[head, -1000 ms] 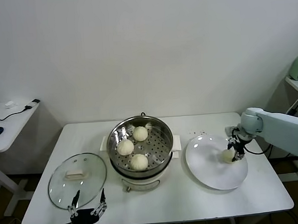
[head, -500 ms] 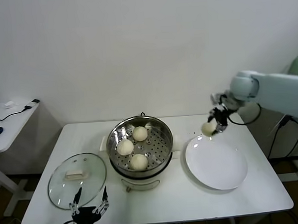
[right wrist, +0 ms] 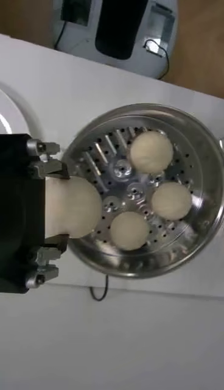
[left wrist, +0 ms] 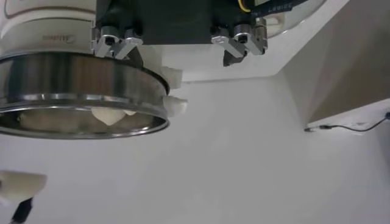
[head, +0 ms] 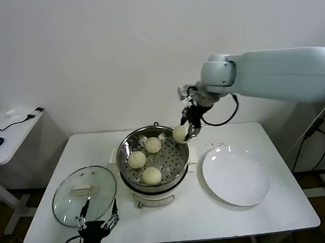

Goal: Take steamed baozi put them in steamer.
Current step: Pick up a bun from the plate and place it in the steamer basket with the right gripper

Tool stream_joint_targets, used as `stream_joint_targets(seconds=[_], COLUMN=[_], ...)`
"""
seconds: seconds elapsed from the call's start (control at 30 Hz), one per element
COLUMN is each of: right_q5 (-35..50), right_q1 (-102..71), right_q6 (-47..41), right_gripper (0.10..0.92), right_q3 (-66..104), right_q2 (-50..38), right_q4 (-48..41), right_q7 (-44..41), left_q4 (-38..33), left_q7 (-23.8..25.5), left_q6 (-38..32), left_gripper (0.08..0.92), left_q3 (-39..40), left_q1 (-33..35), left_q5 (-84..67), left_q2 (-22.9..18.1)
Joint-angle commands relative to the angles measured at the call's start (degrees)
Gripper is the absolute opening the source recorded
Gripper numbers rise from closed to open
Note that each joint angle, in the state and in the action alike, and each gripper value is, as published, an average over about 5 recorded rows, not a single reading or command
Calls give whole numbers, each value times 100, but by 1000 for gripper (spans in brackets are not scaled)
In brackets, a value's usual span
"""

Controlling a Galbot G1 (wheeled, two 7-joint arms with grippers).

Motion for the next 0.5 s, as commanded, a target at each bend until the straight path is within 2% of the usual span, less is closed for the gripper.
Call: stream_joint_targets(seconds=[0.03,0.23,0.5], right_q5=[30,-333,-533], right_q1=[-967,-1521,-1751], right_q6=[-264,-266,-262], right_gripper=[618,618,617], right_q3=[14,114,158], right_q2=[1023,1105,1039], right_q4=[-467,-819,-874], right_q7=[408,497,515], left_q4=[-13,27,86], left_q7=[1,9,12], left_q6=[-3,21,32], left_gripper=[823,823,823], left_q3=[6,-13,-29], left_q1=[18,-24,-46], left_q5=[3,-12,-19], left_q2=[4,-32,-43])
